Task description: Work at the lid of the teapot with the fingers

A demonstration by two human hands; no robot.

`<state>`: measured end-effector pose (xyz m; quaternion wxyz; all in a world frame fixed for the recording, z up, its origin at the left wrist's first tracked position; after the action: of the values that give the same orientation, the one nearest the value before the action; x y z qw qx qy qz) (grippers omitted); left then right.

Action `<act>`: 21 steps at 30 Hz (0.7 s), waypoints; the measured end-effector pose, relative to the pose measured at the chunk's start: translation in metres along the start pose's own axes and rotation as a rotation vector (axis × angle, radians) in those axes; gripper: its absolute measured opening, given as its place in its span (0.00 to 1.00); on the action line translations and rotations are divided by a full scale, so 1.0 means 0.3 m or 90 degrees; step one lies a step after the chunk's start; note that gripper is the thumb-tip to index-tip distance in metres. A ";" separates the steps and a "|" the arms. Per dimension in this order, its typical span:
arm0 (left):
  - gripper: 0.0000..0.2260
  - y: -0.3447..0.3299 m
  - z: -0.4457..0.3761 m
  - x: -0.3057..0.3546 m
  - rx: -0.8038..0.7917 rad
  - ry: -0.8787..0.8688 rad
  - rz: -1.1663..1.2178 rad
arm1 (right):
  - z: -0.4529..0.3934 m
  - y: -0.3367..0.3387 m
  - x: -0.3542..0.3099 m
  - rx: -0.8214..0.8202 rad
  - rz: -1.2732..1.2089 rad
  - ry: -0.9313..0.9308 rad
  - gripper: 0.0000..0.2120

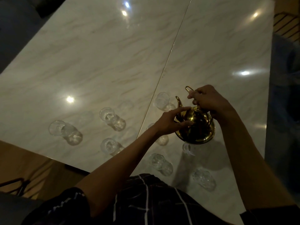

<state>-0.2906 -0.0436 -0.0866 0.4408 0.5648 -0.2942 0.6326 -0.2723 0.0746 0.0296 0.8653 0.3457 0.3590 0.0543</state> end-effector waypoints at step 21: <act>0.27 0.012 0.023 0.063 -0.007 -0.027 -0.016 | 0.034 0.025 -0.028 0.013 0.020 0.004 0.15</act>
<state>-0.2901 -0.0468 -0.0665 0.4453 0.5790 -0.2998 0.6137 -0.2707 0.0717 0.0445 0.8597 0.3600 0.3565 0.0655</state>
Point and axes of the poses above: each hand's wrist, its own z-axis away from the middle knuckle, its own y-axis out of the back of the hand, x = y × z, the point moved 7 cm from there along -z, towards the middle knuckle, and after that the axes turned 1 degree about z, right-handed, at the moved point
